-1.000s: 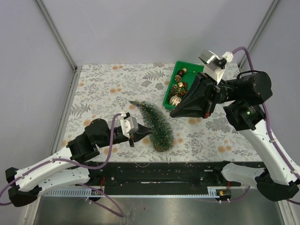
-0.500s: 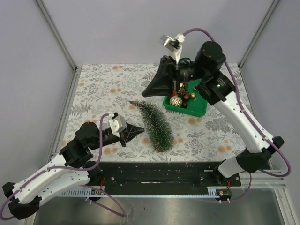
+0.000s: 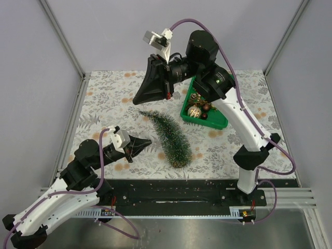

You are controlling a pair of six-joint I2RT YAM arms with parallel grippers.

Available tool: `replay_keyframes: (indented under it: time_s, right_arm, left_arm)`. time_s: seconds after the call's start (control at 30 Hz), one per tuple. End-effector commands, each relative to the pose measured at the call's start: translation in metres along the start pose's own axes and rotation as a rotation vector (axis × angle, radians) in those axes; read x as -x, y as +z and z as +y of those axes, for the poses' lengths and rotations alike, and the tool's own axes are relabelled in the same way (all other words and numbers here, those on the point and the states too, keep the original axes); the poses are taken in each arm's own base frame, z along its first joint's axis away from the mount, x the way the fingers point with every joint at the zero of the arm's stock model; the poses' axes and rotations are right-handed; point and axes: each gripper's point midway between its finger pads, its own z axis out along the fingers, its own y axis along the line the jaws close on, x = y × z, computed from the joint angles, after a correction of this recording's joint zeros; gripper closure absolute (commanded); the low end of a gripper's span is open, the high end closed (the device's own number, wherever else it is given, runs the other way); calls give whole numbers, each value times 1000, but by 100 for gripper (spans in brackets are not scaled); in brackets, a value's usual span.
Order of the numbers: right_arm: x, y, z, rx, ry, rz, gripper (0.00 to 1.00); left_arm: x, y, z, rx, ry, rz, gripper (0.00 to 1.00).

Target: Decorate the small christmas tree

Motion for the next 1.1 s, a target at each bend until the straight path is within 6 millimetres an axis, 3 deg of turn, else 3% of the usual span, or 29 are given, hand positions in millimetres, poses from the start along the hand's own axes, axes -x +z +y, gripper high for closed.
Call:
replay_keyframes:
  time_s: [0.0,0.37,0.67,0.83,1.07]
  right_arm:
    - [-3,7,-5,63,2,12,100]
    - [-10,14,-37,42,-17,1,98]
    - [-4,14,-34,38,-76,-14,83]
    - [-9,18,-56,34,-50,-16,86]
    - [-8,22,-59,113,-45,-25,93]
  left_arm:
    - [2,-5,9,56,-13,-19,98]
    - [-11,-7,33,197,-75,-22,96]
    - [-13,-9,49,293,-138,-34,97]
    - [-19,-8,50,290,-174,-35,96]
    - [-24,-9,49,284,-167,-27,96]
